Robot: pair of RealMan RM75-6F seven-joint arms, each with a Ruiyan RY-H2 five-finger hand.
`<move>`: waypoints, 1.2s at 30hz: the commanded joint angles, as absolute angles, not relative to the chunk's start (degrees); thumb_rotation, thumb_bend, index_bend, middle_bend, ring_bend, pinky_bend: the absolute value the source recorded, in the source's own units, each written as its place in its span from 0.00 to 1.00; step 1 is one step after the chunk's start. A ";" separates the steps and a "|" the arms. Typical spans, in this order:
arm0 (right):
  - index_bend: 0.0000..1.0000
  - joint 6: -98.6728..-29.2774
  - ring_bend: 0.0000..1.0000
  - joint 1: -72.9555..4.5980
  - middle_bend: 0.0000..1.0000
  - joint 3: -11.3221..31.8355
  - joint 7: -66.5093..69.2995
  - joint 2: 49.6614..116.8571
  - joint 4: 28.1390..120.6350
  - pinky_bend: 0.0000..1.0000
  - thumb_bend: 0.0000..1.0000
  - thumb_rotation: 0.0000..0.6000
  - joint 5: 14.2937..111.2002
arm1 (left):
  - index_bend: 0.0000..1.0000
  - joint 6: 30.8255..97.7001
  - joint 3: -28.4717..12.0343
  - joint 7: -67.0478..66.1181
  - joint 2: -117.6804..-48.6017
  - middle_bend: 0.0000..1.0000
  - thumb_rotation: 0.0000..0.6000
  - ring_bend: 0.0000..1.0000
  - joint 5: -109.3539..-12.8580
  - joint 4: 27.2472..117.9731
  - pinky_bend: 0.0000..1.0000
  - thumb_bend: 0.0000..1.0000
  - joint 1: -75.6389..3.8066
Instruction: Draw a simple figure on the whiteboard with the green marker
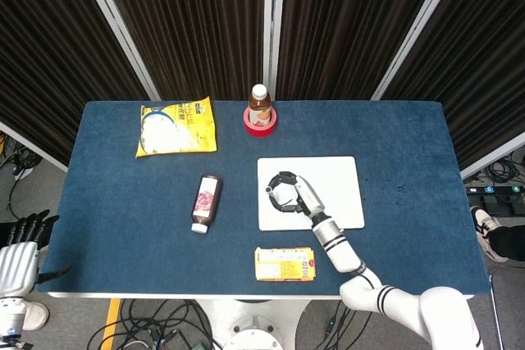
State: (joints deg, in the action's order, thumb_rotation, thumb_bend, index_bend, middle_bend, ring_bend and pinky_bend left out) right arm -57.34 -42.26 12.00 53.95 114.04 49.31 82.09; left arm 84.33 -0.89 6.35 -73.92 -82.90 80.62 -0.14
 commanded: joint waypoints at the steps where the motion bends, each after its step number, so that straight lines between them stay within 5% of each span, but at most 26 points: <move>1: 0.70 -58.42 0.36 -42.09 0.60 12.26 53.80 113.20 50.26 0.14 0.40 1.00 82.40 | 0.15 84.47 -0.87 6.50 -73.93 0.06 1.00 0.01 -82.95 80.55 0.00 0.10 -0.03; 10: 0.70 -59.05 0.36 -39.14 0.60 12.46 52.18 108.85 51.90 0.14 0.40 1.00 80.36 | 0.15 84.41 -0.80 6.40 -74.09 0.06 1.00 0.01 -83.55 80.51 0.00 0.10 -0.28; 27: 0.70 -57.96 0.36 -39.48 0.60 11.27 53.22 111.07 48.79 0.14 0.40 1.00 81.33 | 0.15 84.20 -0.81 5.95 -73.86 0.06 1.00 0.01 -83.13 81.01 0.00 0.10 -0.12; 36: 0.70 -60.78 0.36 -34.84 0.60 9.06 49.17 103.56 54.54 0.14 0.43 1.00 81.62 | 0.15 84.12 -0.86 5.96 -74.18 0.06 1.00 0.01 -83.76 80.75 0.00 0.10 -0.56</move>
